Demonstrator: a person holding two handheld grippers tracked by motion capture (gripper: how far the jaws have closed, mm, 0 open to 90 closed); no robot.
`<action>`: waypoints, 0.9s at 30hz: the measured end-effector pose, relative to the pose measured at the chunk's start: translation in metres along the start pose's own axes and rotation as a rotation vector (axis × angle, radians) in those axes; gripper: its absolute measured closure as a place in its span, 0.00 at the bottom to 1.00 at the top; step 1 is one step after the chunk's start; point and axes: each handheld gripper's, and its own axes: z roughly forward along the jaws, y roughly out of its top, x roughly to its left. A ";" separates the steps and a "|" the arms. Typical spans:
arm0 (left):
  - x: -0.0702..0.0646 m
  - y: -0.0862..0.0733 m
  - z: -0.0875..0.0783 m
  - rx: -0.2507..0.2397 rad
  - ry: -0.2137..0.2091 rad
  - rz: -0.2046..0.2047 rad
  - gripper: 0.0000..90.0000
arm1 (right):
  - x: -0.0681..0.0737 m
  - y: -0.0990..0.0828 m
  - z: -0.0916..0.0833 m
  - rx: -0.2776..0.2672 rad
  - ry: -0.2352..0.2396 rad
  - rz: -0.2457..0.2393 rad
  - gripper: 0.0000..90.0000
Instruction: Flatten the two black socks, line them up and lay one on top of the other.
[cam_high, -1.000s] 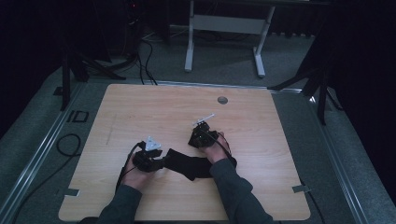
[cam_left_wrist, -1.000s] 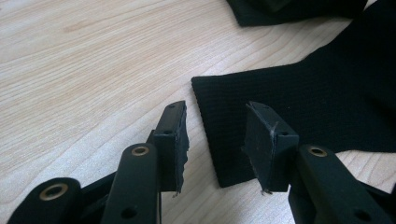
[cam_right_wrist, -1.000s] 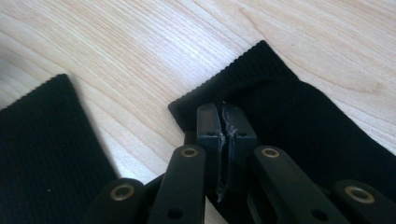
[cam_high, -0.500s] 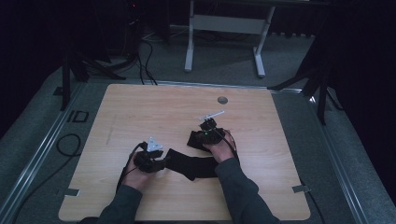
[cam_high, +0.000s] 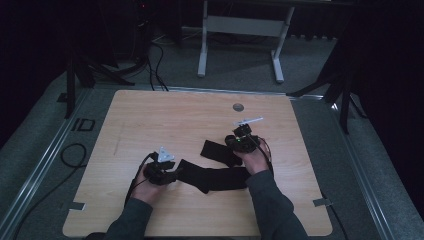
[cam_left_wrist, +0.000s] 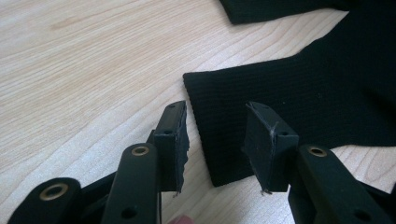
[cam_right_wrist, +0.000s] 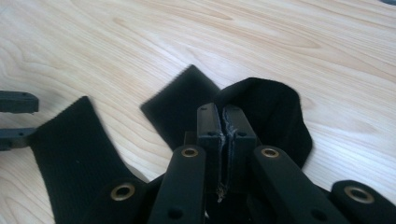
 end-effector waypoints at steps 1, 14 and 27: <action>0.000 0.000 0.000 0.000 0.000 0.000 0.66 | -0.002 -0.001 -0.001 -0.001 -0.001 0.002 0.97; 0.000 0.000 0.000 0.001 -0.006 -0.001 0.66 | -0.047 -0.033 -0.025 -0.011 -0.063 0.102 0.96; -0.001 0.000 0.002 0.007 -0.011 -0.001 0.67 | -0.077 -0.061 -0.028 0.073 -0.161 0.115 0.86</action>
